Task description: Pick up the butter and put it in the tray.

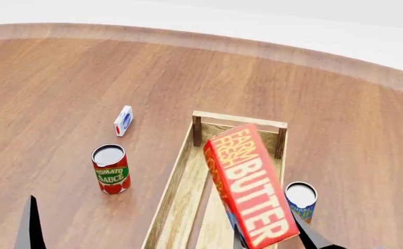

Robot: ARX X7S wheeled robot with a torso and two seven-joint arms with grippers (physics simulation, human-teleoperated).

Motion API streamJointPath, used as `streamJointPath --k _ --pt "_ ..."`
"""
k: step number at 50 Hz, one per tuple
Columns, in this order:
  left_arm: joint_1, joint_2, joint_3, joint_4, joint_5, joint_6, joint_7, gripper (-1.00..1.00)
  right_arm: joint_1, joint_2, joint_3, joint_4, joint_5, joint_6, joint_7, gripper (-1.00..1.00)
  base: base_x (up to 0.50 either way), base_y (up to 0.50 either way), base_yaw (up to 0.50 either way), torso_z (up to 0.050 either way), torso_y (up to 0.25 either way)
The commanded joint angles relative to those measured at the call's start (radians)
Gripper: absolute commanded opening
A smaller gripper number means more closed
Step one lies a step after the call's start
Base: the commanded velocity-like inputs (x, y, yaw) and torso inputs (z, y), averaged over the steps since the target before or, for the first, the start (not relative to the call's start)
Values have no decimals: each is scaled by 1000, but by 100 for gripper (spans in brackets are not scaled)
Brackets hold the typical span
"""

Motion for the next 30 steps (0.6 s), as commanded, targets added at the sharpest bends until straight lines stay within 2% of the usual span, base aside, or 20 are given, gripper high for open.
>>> streamJointPath --k 1,8,30 --pt "1 -4 0 8 -3 -6 -7 100 131 -82 8 35 -17 74 19 -100 0 0 0 0 0" --pt "1 -6 1 16 -5 -12 -11 100 235 -146 -3 97 27 175 50 -100 0 0 0 0 0" --pt "-1 -9 2 -3 -12 4 -10 100 460 -407 -70 383 26 274 85 -100 0 0 0 1 1"
